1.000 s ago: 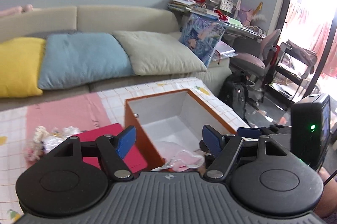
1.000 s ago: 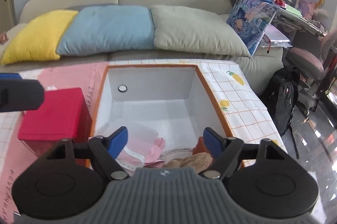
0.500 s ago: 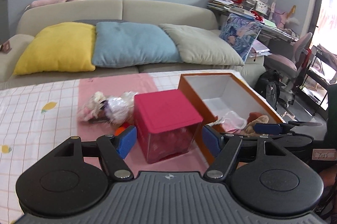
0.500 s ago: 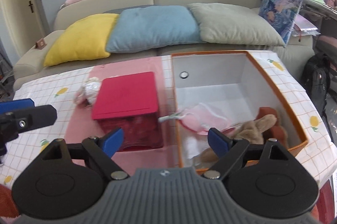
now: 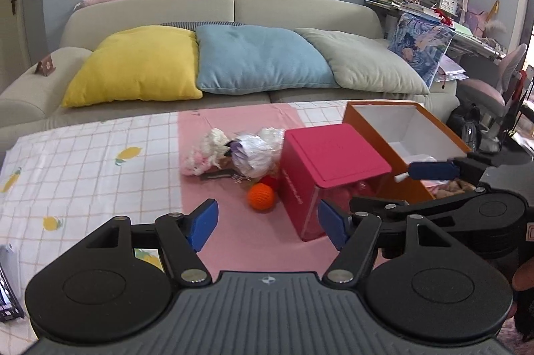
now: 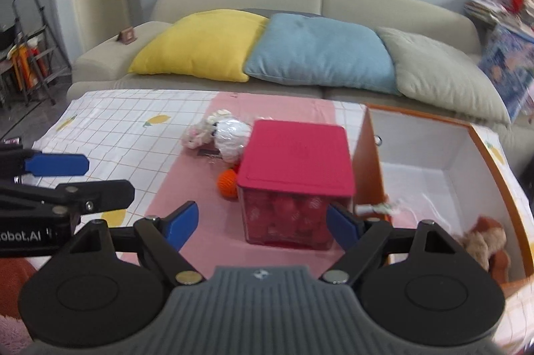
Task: Organize soft objects
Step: 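Grasp the pink-white crocheted piece with the left gripper while the right grasps the clear plastic bag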
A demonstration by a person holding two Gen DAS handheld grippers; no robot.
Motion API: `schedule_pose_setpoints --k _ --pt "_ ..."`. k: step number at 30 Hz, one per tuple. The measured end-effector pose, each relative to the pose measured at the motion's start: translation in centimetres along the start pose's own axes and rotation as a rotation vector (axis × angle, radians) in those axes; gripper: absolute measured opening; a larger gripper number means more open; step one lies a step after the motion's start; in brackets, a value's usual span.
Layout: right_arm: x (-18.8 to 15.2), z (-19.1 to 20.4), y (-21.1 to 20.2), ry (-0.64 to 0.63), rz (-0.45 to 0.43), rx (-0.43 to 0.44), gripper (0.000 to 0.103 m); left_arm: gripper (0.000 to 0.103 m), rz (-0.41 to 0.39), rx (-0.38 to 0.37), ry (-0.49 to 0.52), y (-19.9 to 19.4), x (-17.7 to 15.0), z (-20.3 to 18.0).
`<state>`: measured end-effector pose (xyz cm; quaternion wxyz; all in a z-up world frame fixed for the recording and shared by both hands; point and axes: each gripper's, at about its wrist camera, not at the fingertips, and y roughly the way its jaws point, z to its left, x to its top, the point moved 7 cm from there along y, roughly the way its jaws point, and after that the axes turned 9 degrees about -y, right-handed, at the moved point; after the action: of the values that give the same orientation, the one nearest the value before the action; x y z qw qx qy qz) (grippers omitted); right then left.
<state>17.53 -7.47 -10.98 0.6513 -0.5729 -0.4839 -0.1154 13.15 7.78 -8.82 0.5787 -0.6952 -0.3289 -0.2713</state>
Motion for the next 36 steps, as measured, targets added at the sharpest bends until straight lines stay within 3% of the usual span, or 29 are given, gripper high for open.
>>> schedule_pose_setpoints --k 10,16,24,36 --pt "4.6 2.2 5.5 -0.349 -0.048 0.017 0.081 0.078 0.021 0.06 0.152 3.5 1.9 2.9" --pt "6.2 3.2 9.3 -0.531 -0.001 0.033 0.071 0.078 0.045 0.075 0.281 6.6 3.0 3.9" --pt "6.8 4.3 14.8 -0.675 0.095 0.081 0.071 0.076 0.09 0.078 0.437 11.7 3.5 4.9" --pt "7.8 5.0 20.6 -0.777 0.25 0.159 0.071 0.076 0.169 -0.005 0.615 18.3 2.8 6.1"
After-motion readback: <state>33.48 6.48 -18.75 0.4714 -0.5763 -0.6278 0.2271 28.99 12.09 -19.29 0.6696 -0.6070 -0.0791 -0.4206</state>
